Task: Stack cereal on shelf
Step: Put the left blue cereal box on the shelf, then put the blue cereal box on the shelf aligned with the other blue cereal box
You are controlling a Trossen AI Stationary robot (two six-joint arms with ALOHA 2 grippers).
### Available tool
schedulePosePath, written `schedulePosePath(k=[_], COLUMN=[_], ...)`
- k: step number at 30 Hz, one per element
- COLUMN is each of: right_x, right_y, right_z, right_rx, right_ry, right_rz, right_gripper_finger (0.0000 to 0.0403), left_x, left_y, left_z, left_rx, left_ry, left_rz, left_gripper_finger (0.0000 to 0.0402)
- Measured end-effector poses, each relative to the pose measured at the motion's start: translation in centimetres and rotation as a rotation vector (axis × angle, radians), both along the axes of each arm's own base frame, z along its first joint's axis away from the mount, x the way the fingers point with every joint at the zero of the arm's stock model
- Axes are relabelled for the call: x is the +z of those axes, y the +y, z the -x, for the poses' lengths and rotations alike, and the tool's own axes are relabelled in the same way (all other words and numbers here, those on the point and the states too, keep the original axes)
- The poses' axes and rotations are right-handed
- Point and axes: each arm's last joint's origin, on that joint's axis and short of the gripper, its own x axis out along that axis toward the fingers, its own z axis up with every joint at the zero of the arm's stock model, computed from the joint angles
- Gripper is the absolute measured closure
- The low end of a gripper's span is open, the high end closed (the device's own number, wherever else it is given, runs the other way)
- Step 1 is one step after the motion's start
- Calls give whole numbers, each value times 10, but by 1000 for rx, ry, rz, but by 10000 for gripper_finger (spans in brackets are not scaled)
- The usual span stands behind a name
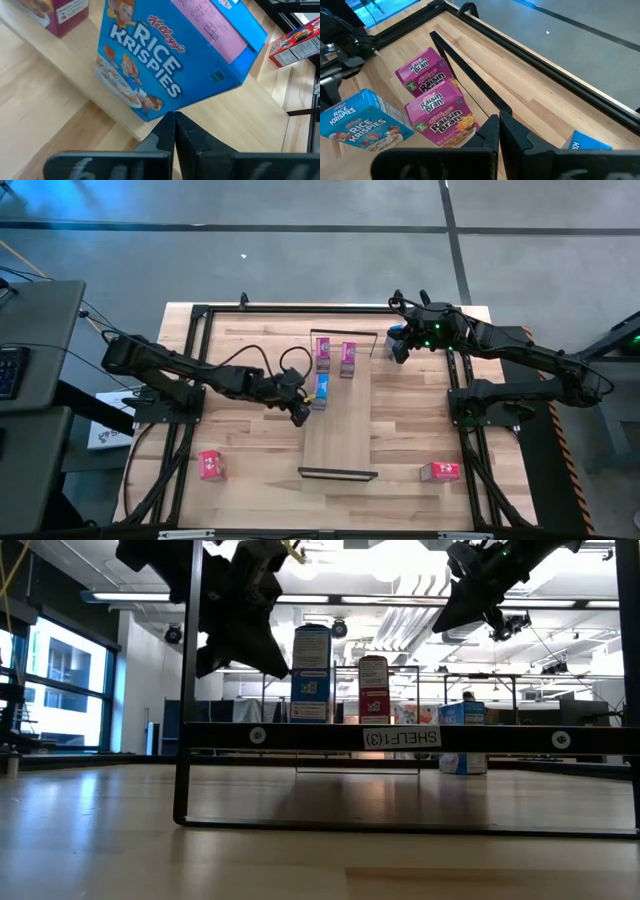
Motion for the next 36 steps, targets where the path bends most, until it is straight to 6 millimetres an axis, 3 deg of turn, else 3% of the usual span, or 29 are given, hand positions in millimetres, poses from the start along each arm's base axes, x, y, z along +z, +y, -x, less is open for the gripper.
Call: schedulePosePath(k=[6,14,17,20,27,30,36], right_x=[0,2,3,1,-17,-26,-41], right_y=[-1,-5,-10,-17,-51,-73,-103], right_z=[0,1,3,4,-12,-20,-26], right_rx=[-46,-161,-191,-229,-319,-377,-484], right_ry=[4,-27,-48,-28,199,287,391], right_rz=[18,19,21,-1,-114,-165,-283], right_gripper_finger=[402,392,353,286,127,99,91], left_x=[20,66,81,93,103,104,104], left_y=[12,38,53,68,97,105,116], left_z=[19,57,72,87,113,118,123], left_rx=[13,31,67,103,113,82,58], left_ry=[15,-91,-138,-172,-175,-184,-189], left_rz=[-28,-126,-190,-250,-304,-294,-289], left_gripper_finger=[401,401,401,401,401,401,401])
